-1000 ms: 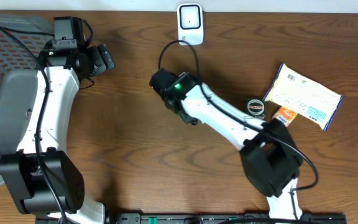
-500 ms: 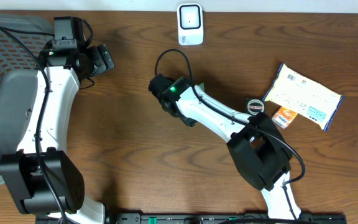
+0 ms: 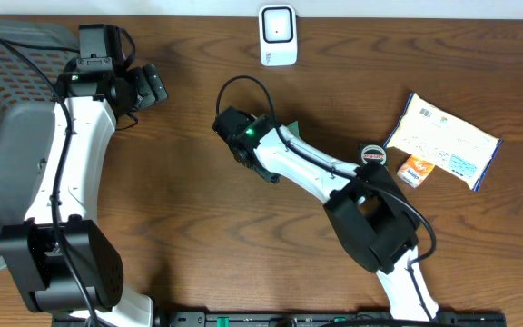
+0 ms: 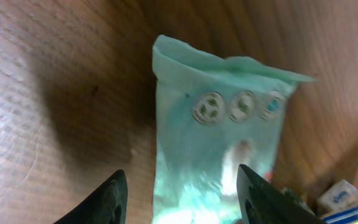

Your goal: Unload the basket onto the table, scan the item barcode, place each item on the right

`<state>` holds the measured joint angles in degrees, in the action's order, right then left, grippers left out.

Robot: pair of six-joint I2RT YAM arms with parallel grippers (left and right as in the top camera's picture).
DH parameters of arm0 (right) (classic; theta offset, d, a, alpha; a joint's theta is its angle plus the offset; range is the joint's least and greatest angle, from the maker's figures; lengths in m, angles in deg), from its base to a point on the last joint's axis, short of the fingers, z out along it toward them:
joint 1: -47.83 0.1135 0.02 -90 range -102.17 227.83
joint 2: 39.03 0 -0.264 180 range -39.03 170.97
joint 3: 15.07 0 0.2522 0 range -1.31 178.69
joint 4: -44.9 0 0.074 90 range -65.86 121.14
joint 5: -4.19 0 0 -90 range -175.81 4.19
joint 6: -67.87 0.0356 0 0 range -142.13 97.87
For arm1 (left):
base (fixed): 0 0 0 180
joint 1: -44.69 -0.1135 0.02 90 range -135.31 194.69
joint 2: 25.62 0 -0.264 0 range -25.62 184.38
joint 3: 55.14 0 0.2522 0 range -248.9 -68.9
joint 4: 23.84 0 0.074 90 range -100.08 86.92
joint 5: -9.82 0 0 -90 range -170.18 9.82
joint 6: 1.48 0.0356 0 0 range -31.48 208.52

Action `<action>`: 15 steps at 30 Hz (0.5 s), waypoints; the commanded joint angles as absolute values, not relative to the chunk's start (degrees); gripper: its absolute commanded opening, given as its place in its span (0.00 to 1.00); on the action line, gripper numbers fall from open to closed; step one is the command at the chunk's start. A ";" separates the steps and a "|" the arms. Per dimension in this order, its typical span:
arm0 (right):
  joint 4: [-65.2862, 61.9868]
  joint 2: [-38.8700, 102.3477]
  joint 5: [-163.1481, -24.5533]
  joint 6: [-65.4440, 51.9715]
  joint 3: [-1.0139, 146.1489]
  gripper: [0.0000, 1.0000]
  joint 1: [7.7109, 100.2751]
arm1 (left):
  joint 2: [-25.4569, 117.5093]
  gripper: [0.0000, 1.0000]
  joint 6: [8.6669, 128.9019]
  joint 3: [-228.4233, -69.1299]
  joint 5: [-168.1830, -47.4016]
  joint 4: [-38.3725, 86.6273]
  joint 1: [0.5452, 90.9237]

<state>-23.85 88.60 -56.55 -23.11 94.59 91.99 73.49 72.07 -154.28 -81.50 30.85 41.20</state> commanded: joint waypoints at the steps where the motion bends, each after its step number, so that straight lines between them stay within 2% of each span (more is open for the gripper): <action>1: -23.76 90.72 -55.55 -24.59 94.89 0.50 90.81 | 72.77 0.98 72.86 -155.42 -80.95 31.05 41.26; 8: -25.51 93.98 -56.11 -24.55 94.87 0.42 89.28 | 72.77 0.97 72.86 -155.42 -80.95 31.05 41.26; 10: -26.47 94.24 -56.86 -24.57 94.87 0.29 89.39 | 72.77 0.98 72.86 -155.42 -80.95 31.05 41.26; 12: -26.97 94.13 -57.05 -24.57 94.92 0.07 89.72 | 72.77 0.98 72.86 -155.42 -80.95 31.05 41.26; 13: -27.15 93.93 -57.05 -24.55 94.92 0.01 89.85 | 72.77 0.98 72.86 -155.42 -80.95 31.05 41.26; 15: -27.65 93.52 -57.10 -23.39 95.22 0.01 89.96 | 72.77 0.98 72.86 -155.42 -80.95 31.05 41.26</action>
<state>-26.73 91.70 -52.99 -24.31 95.51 89.81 73.49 72.07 -154.28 -81.50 30.85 41.20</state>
